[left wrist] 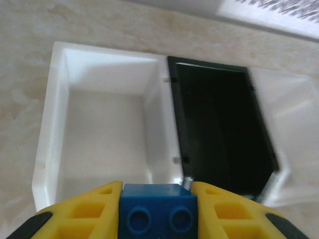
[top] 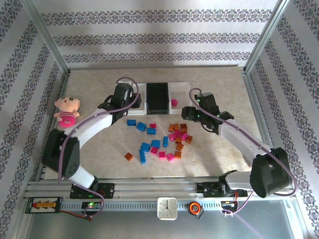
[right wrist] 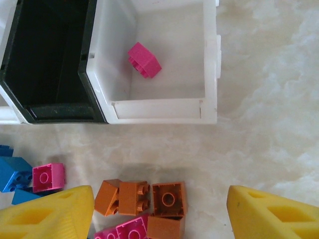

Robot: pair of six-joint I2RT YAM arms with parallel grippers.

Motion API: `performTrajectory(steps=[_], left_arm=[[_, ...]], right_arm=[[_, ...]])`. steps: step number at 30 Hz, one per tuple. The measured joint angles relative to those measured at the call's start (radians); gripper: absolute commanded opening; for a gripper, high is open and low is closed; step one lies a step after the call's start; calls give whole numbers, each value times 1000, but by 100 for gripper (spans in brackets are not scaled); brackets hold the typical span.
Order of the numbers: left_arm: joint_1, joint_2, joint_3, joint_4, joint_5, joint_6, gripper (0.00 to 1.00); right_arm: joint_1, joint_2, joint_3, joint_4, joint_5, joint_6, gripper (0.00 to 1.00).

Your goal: Sort the legos into containers by color

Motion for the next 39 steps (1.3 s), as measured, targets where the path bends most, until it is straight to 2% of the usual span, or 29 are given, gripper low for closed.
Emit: performTrajectory(steps=[3, 8, 11, 16, 21, 27, 30, 34, 39], left_arm=[[37, 134, 79, -8, 0, 0, 20], [68, 278, 192, -33, 0, -1, 41], [69, 303, 224, -39, 4, -14, 54], [68, 274, 229, -40, 35, -32, 68], [58, 89, 157, -27, 76, -43, 80], [2, -258, -89, 67, 140, -74, 99], [-11, -388, -261, 106, 167, -101, 100], [-11, -505, -453, 108, 185, -127, 99], [-11, -654, -576, 106, 188, -135, 99]], right_arm=[[0, -36, -29, -5, 0, 4, 71], [0, -108, -89, -11, 0, 9, 73], [0, -133, -120, -22, -1, 14, 73], [0, -136, -136, -35, -9, 15, 74], [0, -134, -141, -46, -30, 26, 74], [0, -87, -167, -74, -56, 58, 69], [0, -58, -183, -85, -68, 81, 62], [4, -31, -209, -86, -84, 98, 62], [22, -24, -224, -85, -92, 116, 57]])
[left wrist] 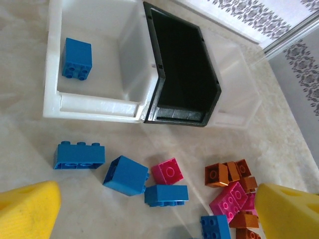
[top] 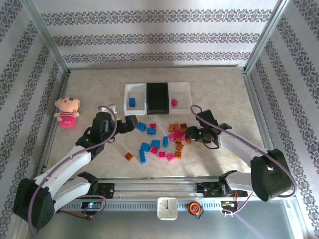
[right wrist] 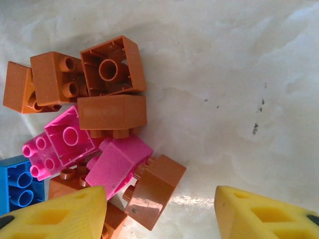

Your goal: Sort the legos into containers by color

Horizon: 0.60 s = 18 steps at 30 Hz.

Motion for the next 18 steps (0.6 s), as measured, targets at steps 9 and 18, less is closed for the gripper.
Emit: performTrajectory(steps=[9, 18], left_arm=[[0, -55, -47, 8, -1, -21, 99], [0, -29, -47, 9, -5, -25, 99]], right_arm=[[3, 72, -4, 24, -4, 5, 50], [-1, 78, -4, 25, 18, 19, 46]])
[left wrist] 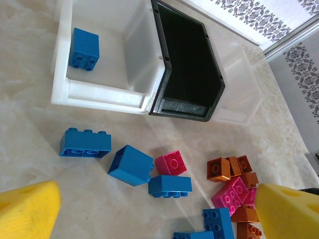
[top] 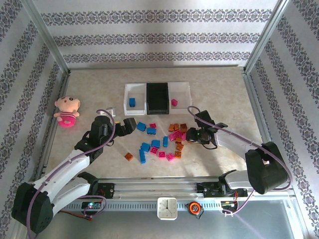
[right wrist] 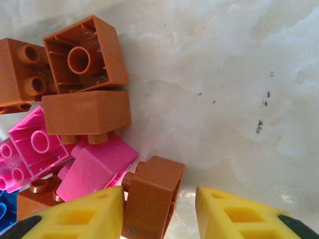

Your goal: Sort the legos into containers by color

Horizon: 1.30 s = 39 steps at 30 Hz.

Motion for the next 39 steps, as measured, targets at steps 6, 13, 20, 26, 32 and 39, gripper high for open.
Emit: performTrajectory(steps=[6, 13, 20, 26, 32, 39], left_arm=[[0, 1, 0, 1, -4, 0, 99], [0, 1, 0, 1, -18, 0, 99], [0, 1, -1, 1, -27, 0, 99], [0, -10, -23, -2, -50, 0, 99], [0, -46, -54, -27, -66, -4, 99], [0, -144, -62, -99, -76, -4, 99]], right_arm=[[-1, 21, 10, 2, -2, -1, 43], [-8, 60, 28, 7, 0, -16, 30], [-8, 1, 29, -52, 6, -31, 24], [19, -117, 145, -136, -8, -61, 23], [131, 34, 444, -96, -43, -100, 24], [164, 407, 761, -35, -50, -134, 25]])
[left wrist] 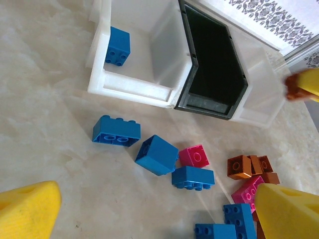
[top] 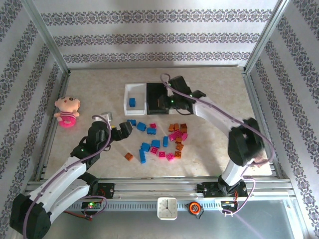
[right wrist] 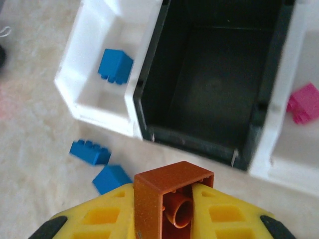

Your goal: Sort the legos into containers by color

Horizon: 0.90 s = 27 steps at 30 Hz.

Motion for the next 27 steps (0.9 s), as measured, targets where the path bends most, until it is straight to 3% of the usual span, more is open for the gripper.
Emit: performTrajectory(steps=[4, 11, 15, 20, 27], left_arm=[[0, -40, 0, -45, 0, 0, 99], [0, -80, -8, -92, 1, 0, 99], [0, -84, -17, -102, 1, 0, 99], [0, -84, -19, -105, 1, 0, 99], [0, -84, -19, -101, 0, 0, 99]], right_arm=[[0, 167, 143, -1, 19, -11, 26], [0, 343, 323, -27, 49, -3, 54], [-2, 348, 352, -39, 57, 1, 59], [-5, 257, 278, -28, 61, 1, 61], [-8, -156, -102, 14, 77, 5, 69]])
